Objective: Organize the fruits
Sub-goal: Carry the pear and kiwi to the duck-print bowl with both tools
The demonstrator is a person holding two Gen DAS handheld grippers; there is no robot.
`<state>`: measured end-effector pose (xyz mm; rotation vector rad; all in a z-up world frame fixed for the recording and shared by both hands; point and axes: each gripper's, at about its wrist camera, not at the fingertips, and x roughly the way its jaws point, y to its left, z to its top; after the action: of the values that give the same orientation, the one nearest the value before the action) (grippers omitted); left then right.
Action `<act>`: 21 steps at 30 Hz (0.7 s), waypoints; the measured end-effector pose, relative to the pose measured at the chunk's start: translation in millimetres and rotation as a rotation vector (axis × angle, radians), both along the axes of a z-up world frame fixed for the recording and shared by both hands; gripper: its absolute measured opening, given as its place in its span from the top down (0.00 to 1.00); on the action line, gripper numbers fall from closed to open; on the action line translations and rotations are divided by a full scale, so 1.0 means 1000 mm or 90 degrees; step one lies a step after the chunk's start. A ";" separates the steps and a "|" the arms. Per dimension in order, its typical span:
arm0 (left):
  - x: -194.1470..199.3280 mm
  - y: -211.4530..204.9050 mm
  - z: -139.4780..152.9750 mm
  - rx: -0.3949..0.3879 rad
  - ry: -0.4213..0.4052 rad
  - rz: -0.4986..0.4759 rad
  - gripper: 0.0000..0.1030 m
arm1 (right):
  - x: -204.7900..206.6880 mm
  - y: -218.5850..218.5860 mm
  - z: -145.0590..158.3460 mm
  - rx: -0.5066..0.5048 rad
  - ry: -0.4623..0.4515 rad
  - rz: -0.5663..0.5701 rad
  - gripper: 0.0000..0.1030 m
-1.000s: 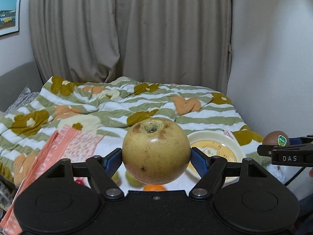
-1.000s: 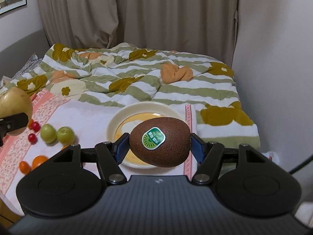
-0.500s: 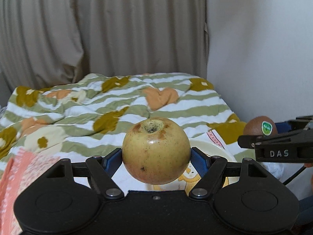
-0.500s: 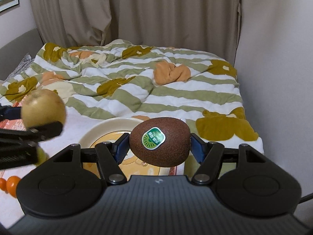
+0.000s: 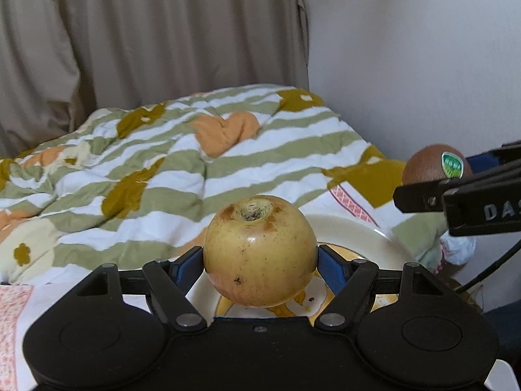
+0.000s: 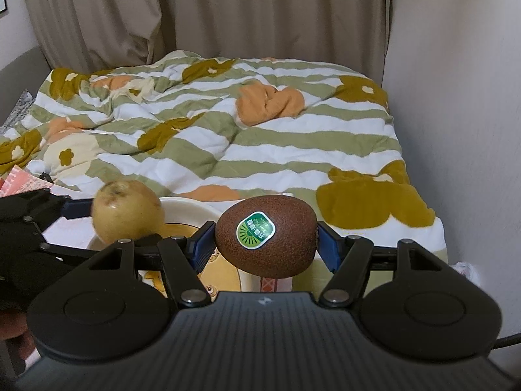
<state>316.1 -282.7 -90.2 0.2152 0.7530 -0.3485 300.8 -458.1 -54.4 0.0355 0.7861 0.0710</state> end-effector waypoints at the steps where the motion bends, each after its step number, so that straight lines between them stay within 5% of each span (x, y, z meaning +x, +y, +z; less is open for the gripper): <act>1: 0.002 -0.002 -0.003 0.004 0.002 -0.004 0.23 | 0.002 -0.001 -0.002 0.001 0.002 -0.003 0.22; 12: 0.009 -0.023 -0.028 0.055 0.003 -0.059 0.22 | 0.010 -0.006 -0.013 0.004 0.022 -0.025 0.22; 14: 0.007 -0.024 -0.027 0.063 -0.014 -0.062 0.16 | 0.010 -0.006 -0.013 0.004 0.023 -0.025 0.22; 15: 0.005 -0.024 -0.023 0.074 -0.032 -0.060 0.01 | 0.010 -0.006 -0.013 0.004 0.022 -0.025 0.22; 21: -0.001 -0.006 -0.006 0.073 -0.036 -0.043 0.00 | 0.007 -0.004 -0.008 0.013 0.012 -0.014 0.22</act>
<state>314.8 -288.7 -96.6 0.3578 0.7118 -0.3614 308.2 -462.0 -62.3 0.0641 0.8039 0.0586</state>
